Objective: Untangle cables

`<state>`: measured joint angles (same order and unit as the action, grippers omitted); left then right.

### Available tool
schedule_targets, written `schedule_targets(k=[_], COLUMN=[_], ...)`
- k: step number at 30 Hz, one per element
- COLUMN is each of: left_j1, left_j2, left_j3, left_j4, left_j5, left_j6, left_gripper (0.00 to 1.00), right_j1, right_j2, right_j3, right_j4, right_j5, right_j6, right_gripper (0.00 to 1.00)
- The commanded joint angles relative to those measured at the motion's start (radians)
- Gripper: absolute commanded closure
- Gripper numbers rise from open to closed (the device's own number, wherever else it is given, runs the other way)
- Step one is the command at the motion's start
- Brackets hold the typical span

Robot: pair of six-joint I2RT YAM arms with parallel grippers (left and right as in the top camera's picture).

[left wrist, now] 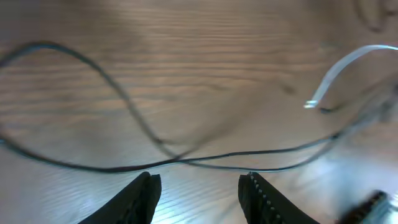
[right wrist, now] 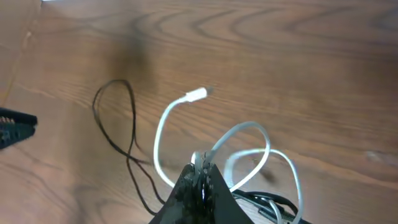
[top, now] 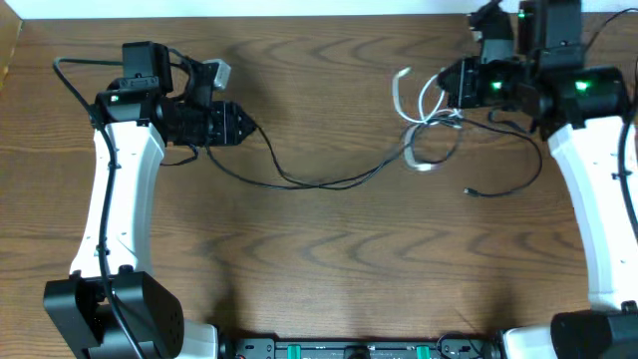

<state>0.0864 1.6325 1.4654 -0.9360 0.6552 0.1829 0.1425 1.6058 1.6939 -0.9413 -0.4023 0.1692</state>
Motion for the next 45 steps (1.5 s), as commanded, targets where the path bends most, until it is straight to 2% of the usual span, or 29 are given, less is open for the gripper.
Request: schedule_targets(k=[1, 5, 20, 33, 43, 45], left_j1=[-0.038, -0.106, -0.245, -0.405, -0.513, -0.527], left_j2=[0.008, 0.008, 0.010, 0.013, 0.014, 0.016], left_j3=[0.006, -0.014, -0.030, -0.054, -0.055, -0.059], left_j4=[-0.008, -0.004, 0.003, 0.111, 0.274, 0.325], left_j5=[0.151, 0.153, 0.153, 0.153, 0.143, 0.129], left_j6=[0.072, 0.106, 0.113, 0.115, 0.009, -0.049], left_gripper=[0.54, 0.53, 0.53, 0.53, 0.53, 0.49], right_j1=[0.013, 0.013, 0.013, 0.014, 0.014, 0.014], right_j2=[0.009, 0.009, 0.012, 0.012, 0.012, 0.012], right_j3=[0.005, 0.005, 0.005, 0.005, 0.005, 0.005], right_j4=[0.028, 0.067, 0.043, 0.039, 0.032, 0.032], right_j5=[-0.026, -0.079, -0.045, -0.046, -0.046, -0.045], right_j6=[0.072, 0.093, 0.142, 0.141, 0.141, 0.141], right_gripper=[0.99, 0.99, 0.99, 0.99, 0.99, 0.99])
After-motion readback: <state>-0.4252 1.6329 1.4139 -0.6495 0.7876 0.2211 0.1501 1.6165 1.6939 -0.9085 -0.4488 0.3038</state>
